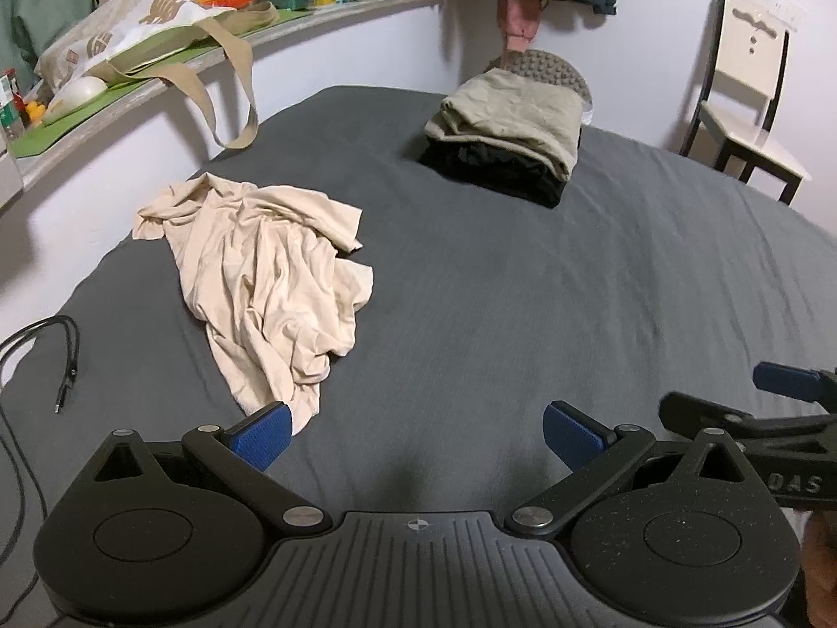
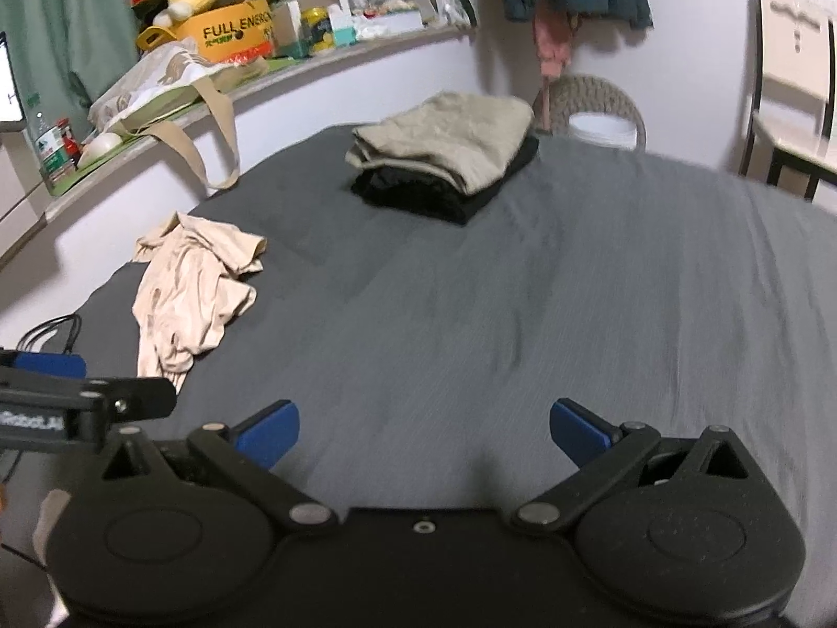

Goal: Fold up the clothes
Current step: 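Reach the right tool to the beige garment and pinch its edge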

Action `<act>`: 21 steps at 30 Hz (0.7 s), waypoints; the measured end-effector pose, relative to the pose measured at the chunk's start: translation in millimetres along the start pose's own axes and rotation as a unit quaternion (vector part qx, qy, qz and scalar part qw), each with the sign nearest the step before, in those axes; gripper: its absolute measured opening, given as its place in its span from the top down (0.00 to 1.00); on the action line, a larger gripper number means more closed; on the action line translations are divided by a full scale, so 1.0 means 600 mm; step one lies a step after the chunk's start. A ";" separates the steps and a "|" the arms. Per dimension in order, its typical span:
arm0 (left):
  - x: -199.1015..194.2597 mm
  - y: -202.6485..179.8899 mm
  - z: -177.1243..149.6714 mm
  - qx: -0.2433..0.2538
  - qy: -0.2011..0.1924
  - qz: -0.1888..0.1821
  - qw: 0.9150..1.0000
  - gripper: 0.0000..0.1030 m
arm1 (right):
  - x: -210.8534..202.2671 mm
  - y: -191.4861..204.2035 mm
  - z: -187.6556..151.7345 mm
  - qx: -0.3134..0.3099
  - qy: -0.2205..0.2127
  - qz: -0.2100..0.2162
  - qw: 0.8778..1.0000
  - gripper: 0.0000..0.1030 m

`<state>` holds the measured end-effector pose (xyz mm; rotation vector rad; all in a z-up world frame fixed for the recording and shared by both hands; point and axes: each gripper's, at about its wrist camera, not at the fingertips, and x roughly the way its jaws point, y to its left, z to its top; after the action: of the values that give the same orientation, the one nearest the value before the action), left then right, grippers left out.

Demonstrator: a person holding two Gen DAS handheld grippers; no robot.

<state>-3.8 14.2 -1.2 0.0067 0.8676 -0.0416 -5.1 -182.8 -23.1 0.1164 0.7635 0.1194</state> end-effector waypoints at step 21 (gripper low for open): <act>0.030 0.133 -0.073 -0.066 0.011 0.046 0.997 0.01 | 0.156 0.173 0.075 -0.083 0.002 0.158 0.984 0.25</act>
<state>-22.7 94.3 -44.1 -0.0764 0.8900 0.1010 86.3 -69.4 -39.1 0.0774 0.7313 0.4836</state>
